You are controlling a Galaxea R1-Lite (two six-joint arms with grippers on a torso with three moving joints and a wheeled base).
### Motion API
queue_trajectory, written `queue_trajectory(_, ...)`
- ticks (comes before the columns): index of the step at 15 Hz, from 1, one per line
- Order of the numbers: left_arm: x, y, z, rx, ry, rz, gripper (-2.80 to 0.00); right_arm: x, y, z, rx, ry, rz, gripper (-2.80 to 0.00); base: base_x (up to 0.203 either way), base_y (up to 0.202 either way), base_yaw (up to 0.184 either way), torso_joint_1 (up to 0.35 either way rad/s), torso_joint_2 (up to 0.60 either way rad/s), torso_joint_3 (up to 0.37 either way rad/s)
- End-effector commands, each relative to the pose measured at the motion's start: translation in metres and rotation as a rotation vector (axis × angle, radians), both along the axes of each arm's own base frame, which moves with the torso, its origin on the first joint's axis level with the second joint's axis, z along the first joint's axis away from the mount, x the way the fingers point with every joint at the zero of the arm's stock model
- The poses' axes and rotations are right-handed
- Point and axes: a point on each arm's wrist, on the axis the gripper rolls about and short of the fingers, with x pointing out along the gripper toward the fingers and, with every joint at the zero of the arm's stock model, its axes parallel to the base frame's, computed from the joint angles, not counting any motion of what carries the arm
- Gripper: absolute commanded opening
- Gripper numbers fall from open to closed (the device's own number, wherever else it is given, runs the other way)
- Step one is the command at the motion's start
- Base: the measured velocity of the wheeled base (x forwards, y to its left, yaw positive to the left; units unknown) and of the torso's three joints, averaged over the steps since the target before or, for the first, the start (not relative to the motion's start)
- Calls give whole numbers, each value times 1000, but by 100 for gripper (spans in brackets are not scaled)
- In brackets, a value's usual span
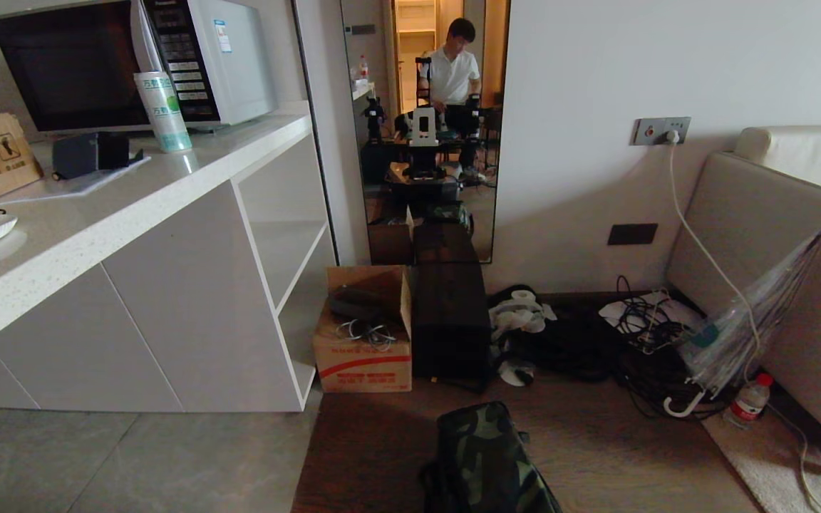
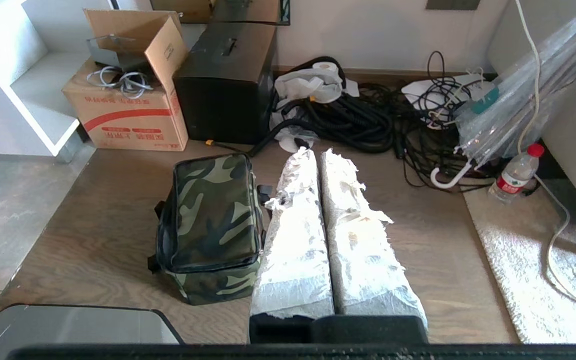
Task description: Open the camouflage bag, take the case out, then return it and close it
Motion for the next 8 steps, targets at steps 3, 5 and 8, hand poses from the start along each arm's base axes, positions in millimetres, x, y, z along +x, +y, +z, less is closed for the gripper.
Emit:
queue_trajectory(3, 0, 0, 0, 1, -1, 0, -280, 0, 0, 0, 0, 4, 2, -280, 0, 0, 0, 0, 0, 0)
queue_trajectory(5, 0, 0, 0, 1, -1, 0, -280, 0, 0, -1, -5, 4, 5, -280, 0, 0, 0, 0, 0, 0)
queue_trajectory(8, 0, 0, 0, 1, -1, 0, -280, 0, 0, 0, -1, 4, 1, -280, 0, 0, 0, 0, 0, 0)
